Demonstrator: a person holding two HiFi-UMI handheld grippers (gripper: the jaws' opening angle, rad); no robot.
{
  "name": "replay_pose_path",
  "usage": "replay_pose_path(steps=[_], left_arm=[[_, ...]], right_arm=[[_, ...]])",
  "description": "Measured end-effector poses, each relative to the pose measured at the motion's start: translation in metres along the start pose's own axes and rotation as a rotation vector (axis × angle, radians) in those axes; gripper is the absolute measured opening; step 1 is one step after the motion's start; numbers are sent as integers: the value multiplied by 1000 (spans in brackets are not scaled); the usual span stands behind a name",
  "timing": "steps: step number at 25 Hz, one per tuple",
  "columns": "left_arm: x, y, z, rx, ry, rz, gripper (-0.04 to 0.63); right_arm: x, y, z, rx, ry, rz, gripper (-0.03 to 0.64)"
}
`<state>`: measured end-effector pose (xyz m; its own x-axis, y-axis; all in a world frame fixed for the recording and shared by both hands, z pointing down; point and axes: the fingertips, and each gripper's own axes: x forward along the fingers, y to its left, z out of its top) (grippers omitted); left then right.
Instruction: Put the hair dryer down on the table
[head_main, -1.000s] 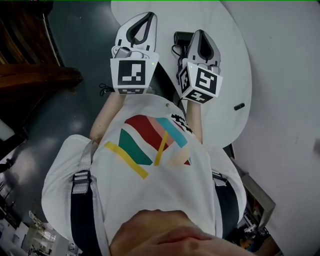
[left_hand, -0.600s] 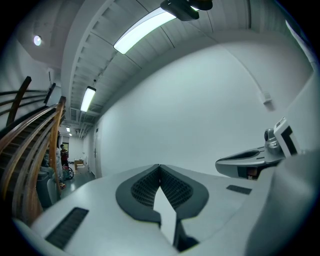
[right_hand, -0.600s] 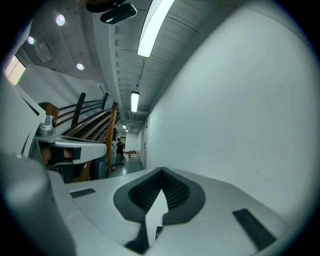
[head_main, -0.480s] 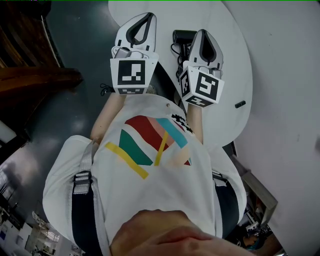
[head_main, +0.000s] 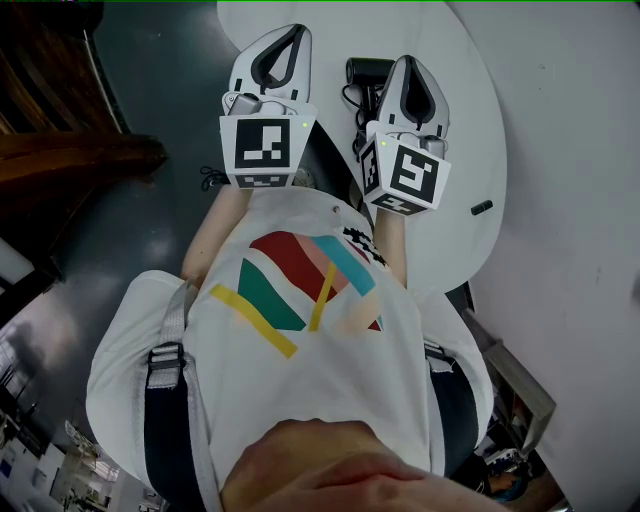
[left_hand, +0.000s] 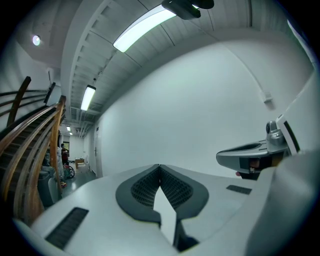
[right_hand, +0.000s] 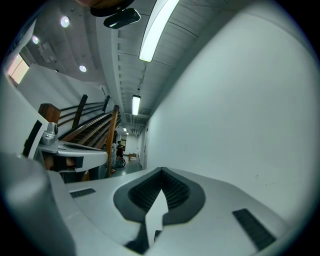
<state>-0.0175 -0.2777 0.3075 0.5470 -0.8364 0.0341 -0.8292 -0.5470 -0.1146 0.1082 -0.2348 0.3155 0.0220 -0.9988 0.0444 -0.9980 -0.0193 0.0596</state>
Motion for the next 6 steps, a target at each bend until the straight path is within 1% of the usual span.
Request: replay_pose_path(steps=[6], left_arm=[[0,8,-1,-2,4,18,15]], right_arm=[[1,0,-3,-3,13,-2,9]])
